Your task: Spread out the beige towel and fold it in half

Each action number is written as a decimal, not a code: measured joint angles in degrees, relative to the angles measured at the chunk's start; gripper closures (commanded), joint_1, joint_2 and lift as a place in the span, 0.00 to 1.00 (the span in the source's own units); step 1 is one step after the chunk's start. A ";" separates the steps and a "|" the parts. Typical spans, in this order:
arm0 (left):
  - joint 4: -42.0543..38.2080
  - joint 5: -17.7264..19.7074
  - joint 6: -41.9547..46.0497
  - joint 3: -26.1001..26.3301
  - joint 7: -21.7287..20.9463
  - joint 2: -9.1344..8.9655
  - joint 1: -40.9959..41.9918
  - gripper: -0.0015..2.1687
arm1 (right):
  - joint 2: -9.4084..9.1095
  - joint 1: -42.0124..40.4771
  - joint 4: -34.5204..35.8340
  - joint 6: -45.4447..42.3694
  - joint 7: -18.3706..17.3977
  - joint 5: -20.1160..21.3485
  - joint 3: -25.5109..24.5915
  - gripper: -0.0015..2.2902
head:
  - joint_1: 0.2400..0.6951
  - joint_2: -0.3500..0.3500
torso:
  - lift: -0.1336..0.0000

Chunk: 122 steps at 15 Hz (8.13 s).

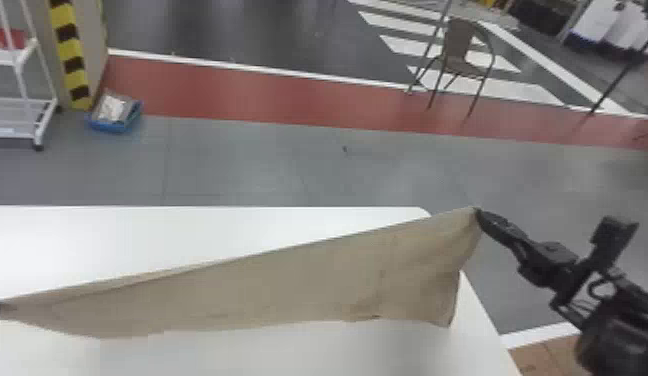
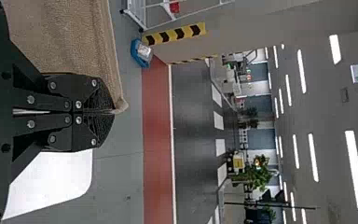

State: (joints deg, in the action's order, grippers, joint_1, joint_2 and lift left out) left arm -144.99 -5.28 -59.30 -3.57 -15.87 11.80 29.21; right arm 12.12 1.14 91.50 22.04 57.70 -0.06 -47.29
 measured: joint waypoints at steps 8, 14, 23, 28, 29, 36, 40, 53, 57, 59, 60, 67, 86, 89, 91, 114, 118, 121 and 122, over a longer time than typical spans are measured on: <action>6.83 1.91 -10.15 1.24 -2.10 -0.10 -15.30 0.64 | -0.49 5.70 -2.06 3.41 -2.60 3.43 8.22 0.65 | 1.00 0.11 | 1.00; 24.63 7.08 -11.84 1.50 -2.42 -0.53 -34.63 0.64 | 1.19 21.05 -16.56 3.46 -6.86 7.94 12.47 0.65 | 1.00 0.18 | 1.00; 27.64 9.08 -10.43 1.21 -3.69 -1.20 -37.97 0.66 | 2.59 22.15 -19.61 -3.04 -4.11 4.04 11.72 0.65 | 0.84 0.18 | 1.00; 15.19 8.76 -8.67 -0.30 -4.90 -0.87 -17.81 0.66 | 3.47 4.69 -15.83 -14.20 3.77 -3.67 4.40 0.65 | 1.00 0.05 | 1.00; 14.36 8.31 -7.82 -0.13 -4.79 -0.87 -14.68 0.66 | 3.47 2.04 -15.57 -16.40 4.75 -4.46 3.23 0.65 | 1.00 0.03 | 1.00; 18.88 2.77 1.55 4.59 -2.89 -0.87 -3.78 0.66 | 5.33 -8.33 -21.58 -32.26 8.97 -3.70 2.59 0.65 | 1.00 0.00 | 1.00; 19.97 1.22 2.51 5.02 -2.90 -0.65 -0.68 0.66 | 6.31 -10.54 -23.58 -35.81 9.43 -3.91 4.01 0.65 | 1.00 0.00 | 1.00; 20.35 0.11 7.04 2.47 -3.39 1.41 3.77 0.66 | 6.34 -16.42 -26.18 -45.18 13.70 1.02 7.54 0.65 | 1.00 0.00 | 1.00; 21.13 0.42 8.48 2.01 -2.93 1.73 4.07 0.66 | 8.61 -17.92 -29.53 -48.43 16.39 3.09 8.57 0.65 | 1.00 0.00 | 1.00; 21.15 0.69 8.54 1.60 -2.86 1.74 4.10 0.66 | 11.04 -18.01 -32.96 -50.76 16.29 4.02 8.74 0.65 | 1.00 0.00 | 1.00; 21.15 0.73 8.54 1.50 -2.84 1.74 4.10 0.66 | 12.03 -18.02 -34.16 -51.75 16.08 4.88 8.78 0.65 | 1.00 0.00 | 1.00; 20.79 0.22 8.37 1.54 -2.06 1.46 4.83 0.65 | 14.73 -17.49 -35.80 -52.68 14.46 7.05 9.74 0.65 | 1.00 0.00 | 1.00; 25.07 0.60 19.52 0.07 -1.70 0.08 -0.94 0.40 | 10.54 -14.07 -29.59 -24.15 6.25 -3.32 1.61 0.71 | 1.00 0.00 | 1.00; 29.65 1.32 24.10 2.86 -1.69 0.00 -3.70 0.67 | 7.49 -11.77 -29.46 -22.40 2.22 -2.10 3.01 0.72 | 1.00 0.00 | 1.00; 32.05 1.64 25.75 4.12 -2.41 0.03 -5.14 0.67 | 6.01 -10.88 -29.45 -21.67 0.31 -0.91 4.59 0.72 | 1.00 0.00 | 1.00; 44.74 -1.89 26.68 11.80 -3.06 0.41 -15.27 0.67 | 3.04 2.47 -30.74 -2.41 -7.95 12.31 13.49 0.72 | 1.00 0.00 | 1.00; 46.81 -2.52 26.82 12.60 -2.76 0.36 -16.94 0.67 | 3.00 5.10 -32.65 -1.53 -9.47 13.58 14.88 0.72 | 1.00 0.00 | 1.00; 47.59 -2.68 26.82 12.86 -2.20 0.29 -17.93 0.67 | 2.98 6.98 -33.16 -0.85 -9.89 14.12 15.70 0.72 | 1.00 0.01 | 1.00; 47.95 -2.76 26.83 12.95 -2.08 0.21 -18.26 0.67 | 2.98 8.07 -33.59 -0.53 -10.25 14.62 16.01 0.72 | 1.00 0.02 | 1.00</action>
State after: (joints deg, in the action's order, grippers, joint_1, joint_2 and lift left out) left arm -97.04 -8.04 -32.48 9.38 -17.95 12.01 10.95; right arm 15.10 9.20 57.92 21.50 47.45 14.56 -31.28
